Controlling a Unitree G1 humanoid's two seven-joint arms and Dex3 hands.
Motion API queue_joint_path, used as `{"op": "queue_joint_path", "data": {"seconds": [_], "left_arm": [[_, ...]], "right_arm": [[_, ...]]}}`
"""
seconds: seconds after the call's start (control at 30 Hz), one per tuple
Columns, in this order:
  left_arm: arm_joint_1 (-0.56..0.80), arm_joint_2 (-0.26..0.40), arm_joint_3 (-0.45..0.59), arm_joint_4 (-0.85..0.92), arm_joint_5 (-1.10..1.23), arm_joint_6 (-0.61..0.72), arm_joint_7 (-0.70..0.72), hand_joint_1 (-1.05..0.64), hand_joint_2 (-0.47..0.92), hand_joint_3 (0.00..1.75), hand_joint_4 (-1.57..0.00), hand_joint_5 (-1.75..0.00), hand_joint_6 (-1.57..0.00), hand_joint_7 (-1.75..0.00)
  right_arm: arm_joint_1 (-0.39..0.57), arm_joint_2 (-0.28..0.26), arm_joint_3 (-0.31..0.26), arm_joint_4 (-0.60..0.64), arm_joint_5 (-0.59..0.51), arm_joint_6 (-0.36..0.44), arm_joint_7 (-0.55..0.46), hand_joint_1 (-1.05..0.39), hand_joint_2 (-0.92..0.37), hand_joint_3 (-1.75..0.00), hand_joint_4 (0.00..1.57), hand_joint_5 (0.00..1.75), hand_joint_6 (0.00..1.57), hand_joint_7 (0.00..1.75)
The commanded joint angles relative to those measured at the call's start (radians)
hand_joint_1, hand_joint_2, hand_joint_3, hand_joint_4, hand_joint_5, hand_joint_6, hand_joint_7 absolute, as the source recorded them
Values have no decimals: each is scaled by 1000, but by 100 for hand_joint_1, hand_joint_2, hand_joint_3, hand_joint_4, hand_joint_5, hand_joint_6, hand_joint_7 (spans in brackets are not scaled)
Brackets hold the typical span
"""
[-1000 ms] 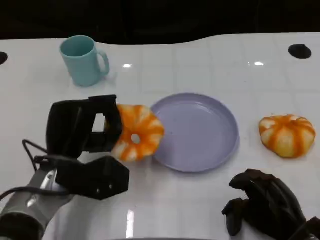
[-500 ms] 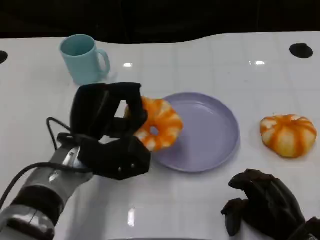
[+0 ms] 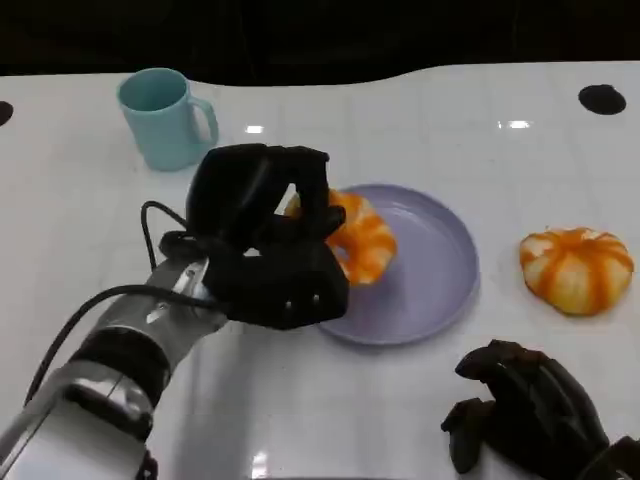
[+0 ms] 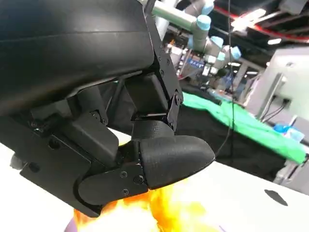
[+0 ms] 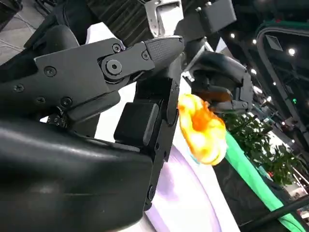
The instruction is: Grasp the bread from the table and place it into the plate.
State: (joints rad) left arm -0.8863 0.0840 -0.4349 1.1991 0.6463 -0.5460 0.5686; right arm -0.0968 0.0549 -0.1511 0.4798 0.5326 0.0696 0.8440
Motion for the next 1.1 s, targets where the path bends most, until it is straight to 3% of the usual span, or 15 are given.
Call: {"op": "queue_joint_path", "data": {"seconds": [0.03, 0.07, 0.17, 0.2, 0.27, 0.3, 0.4, 0.43, 0.5, 0.6, 0.7, 0.8, 1.0, 1.03, 1.1], "left_arm": [[-56, -1, -22, 29, 15, 36, -46, -105, 92, 102, -157, -175, -145, -175], [-64, 0, -24, 35, 14, 39, -70, -105, 92, 101, -157, -175, -139, -175], [-79, 2, -18, 46, -4, 37, -152, -105, 92, 88, -156, -175, -95, -173], [-87, 4, -23, 50, -1, 42, -184, -105, 92, 82, -147, -173, -79, -170], [-96, 7, -30, 58, 4, 43, -224, -105, 92, 67, -101, -174, -28, -172], [-98, 7, -30, 61, 2, 41, -239, -105, 92, 59, -80, -174, -11, -169], [-104, 7, -27, 69, -9, 41, -302, -105, 92, 48, -21, -174, -1, -139], [-107, 8, -28, 71, -12, 44, -326, -105, 92, 45, -9, -157, -1, -95], [-110, 9, -25, 74, -21, 48, -368, -105, 92, 42, -2, -128, 0, -23], [-114, 12, -24, 73, -28, 57, -407, -105, 92, 42, 0, -113, 0, -2], [-117, 20, -24, 71, -34, 69, -462, -105, 92, 48, 0, -25, 0, 0], [-112, 35, -23, 59, -34, 64, -484, -105, 92, 49, 0, -5, 0, 0], [-58, 96, -7, 7, -51, -4, -488, -105, 92, 48, -8, -10, 0, 0], [-40, 108, 6, -5, -67, -27, -491, -105, 92, 47, -4, -49, 0, 0], [0, 122, 44, -26, -119, -75, -514, -105, 92, 44, -1, -95, 0, 0]], "right_arm": [[12, -8, -3, -12, 2, -3, 5, -72, -92, -2, 152, 78, 157, 34], [11, -8, -3, -11, 3, -2, 6, -72, -92, -2, 152, 78, 157, 34], [13, -8, -2, -17, 4, 6, 2, -72, -91, -2, 152, 78, 157, 34], [15, -9, -1, -21, 3, 9, -2, -72, -91, -1, 152, 79, 157, 34], [17, -9, -1, -27, 4, 15, -5, -73, -91, -1, 153, 79, 157, 35], [17, -9, -1, -28, 5, 18, -2, -73, -91, -1, 152, 79, 157, 35], [18, -9, -2, -28, 5, 15, 4, -72, -91, -1, 152, 79, 157, 34], [18, -9, -2, -27, 4, 12, 6, -71, -92, -1, 152, 79, 157, 33], [19, -8, -3, -27, 2, 10, 2, -72, -91, -1, 152, 80, 157, 34], [19, -8, -3, -27, 3, 10, 3, -72, -91, -1, 152, 80, 157, 34], [18, -10, -4, -25, 5, 10, 8, -72, -91, -1, 152, 79, 157, 34], [19, -9, -5, -27, 3, 10, 4, -72, -91, -1, 152, 79, 157, 35], [23, -8, -4, -33, 1, 8, -1, -72, -91, -1, 152, 79, 157, 36], [23, -8, -4, -32, 1, 7, -1, -72, -91, -1, 152, 79, 157, 36], [24, -8, -4, -32, 0, 2, 0, -71, -92, -1, 152, 79, 157, 36]]}}
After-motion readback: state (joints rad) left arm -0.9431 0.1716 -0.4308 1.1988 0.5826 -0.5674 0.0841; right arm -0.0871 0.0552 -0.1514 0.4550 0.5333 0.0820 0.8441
